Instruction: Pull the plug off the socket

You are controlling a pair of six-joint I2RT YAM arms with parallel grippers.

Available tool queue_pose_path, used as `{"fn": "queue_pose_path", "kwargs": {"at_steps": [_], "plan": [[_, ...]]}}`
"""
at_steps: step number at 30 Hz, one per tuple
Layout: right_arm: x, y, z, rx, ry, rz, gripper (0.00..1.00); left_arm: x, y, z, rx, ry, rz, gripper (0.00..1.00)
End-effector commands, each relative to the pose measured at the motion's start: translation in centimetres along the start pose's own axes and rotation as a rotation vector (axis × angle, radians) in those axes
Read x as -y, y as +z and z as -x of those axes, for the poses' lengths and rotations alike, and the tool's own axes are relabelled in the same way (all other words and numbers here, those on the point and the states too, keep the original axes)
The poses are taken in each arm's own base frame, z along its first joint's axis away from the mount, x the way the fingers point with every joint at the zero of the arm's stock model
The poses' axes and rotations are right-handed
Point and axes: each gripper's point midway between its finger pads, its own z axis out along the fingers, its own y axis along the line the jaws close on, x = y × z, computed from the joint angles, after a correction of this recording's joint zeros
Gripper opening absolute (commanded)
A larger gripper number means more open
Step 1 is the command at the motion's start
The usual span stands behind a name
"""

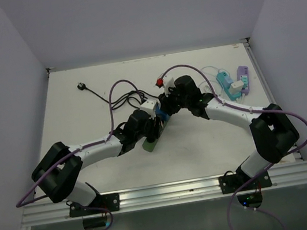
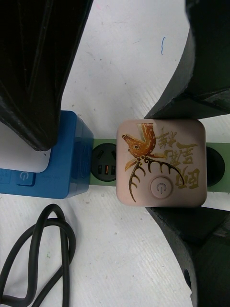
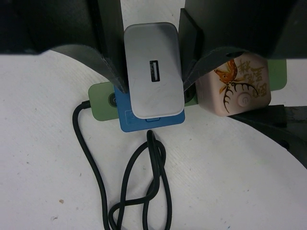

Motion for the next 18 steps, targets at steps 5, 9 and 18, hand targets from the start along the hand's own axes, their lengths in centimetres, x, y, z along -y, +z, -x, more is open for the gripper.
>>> {"fn": "queue_pose_path", "kwargs": {"at_steps": [5, 9, 18], "plan": [[-5.1, -6.4, 15.5, 0.463, -0.005, 0.172, 0.0, -2.3, 0.0, -6.9, -0.228, -0.039, 0.088, 0.0], [-3.3, -6.7, 16.1, 0.488, 0.083, 0.176, 0.0, -2.4, -0.2, -6.9, -0.227, -0.039, 0.09, 0.0], [-2.8, -6.5, 16.8, 0.463, 0.081, 0.163, 0.0, -2.6, -0.2, -6.9, -0.233, -0.039, 0.101, 0.0]]}}
